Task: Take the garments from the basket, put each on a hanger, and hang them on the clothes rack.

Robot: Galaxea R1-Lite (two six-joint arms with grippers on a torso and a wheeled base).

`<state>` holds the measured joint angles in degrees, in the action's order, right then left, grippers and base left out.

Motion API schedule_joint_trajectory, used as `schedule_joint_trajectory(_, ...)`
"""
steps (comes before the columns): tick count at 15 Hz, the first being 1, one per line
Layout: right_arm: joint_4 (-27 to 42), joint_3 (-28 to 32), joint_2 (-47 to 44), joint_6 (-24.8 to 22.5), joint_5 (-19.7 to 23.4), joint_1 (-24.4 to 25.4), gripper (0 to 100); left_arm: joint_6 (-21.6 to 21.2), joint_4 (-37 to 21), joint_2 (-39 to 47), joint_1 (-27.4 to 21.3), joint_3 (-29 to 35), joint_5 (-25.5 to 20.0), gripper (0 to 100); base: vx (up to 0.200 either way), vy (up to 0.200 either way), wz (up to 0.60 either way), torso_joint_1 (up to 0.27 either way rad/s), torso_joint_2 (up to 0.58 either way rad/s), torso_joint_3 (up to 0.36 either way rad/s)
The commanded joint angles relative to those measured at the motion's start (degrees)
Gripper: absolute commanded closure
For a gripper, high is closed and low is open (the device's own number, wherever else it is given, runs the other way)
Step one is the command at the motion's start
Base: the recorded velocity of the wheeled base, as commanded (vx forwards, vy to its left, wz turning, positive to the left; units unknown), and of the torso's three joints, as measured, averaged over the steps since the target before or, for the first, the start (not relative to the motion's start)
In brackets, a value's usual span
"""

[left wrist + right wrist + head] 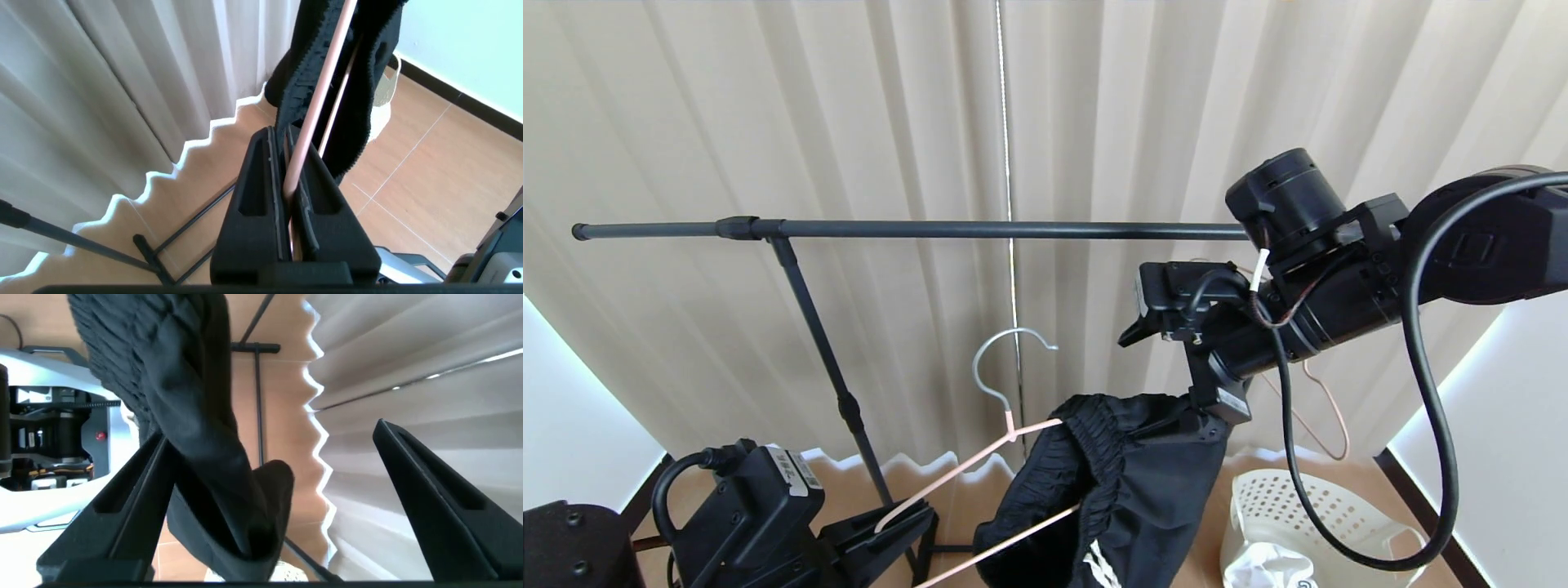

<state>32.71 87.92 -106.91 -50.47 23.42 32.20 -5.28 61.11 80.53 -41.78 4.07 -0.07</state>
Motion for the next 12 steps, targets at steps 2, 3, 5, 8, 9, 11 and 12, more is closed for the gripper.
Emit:
schedule_joint_trajectory(2, 0.0, 0.1, -0.8, 0.1, 0.1, 2.2, 0, 0.0, 0.1, 0.0, 0.0, 0.1, 0.0, 100, 0.000, 0.000, 0.00, 0.000, 0.00, 0.000)
schedule_joint_trajectory(3, 0.1, 0.1, -0.8, 0.2, 0.1, 2.9, 0, 0.0, 0.1, 0.1, 0.0, 0.1, 0.0, 100, 0.000, 0.000, 0.00, 0.000, 0.00, 0.000)
schedule_joint_trajectory(5, 0.1, 0.1, -0.6, 1.5, 0.2, 4.9, 0, 0.0, 0.1, 0.1, 0.0, 0.1, 0.0, 100, 0.000, 0.000, 0.00, 0.000, 0.00, 0.000)
schedule_joint_trajectory(8, -0.1, 0.1, -0.6, 2.8, 0.3, 6.7, 0, 0.0, 0.1, 0.2, 0.0, 0.1, 0.0, 100, 0.000, 0.000, 0.00, 0.000, 0.00, 0.000)
schedule_joint_trajectory(9, 0.1, -0.1, -0.1, 2.8, 0.3, 6.7, 0, 0.0, 0.1, 0.2, 0.1, 0.1, 0.0, 100, 0.000, 0.000, 0.00, 0.000, 0.00, 0.000)
schedule_joint_trajectory(11, 0.3, -0.8, 0.8, 2.9, 0.4, 6.4, 0, 0.0, 0.1, 0.2, 0.4, 0.2, 0.0, 100, 0.000, 0.000, 0.00, 0.000, 0.00, 0.000)
schedule_joint_trajectory(12, 0.3, -1.5, 1.6, 2.9, 0.5, 6.3, 0, 0.0, 0.1, 0.2, 0.4, 0.2, 0.0, 100, 0.000, 0.000, 0.00, 0.000, 0.00, 0.000)
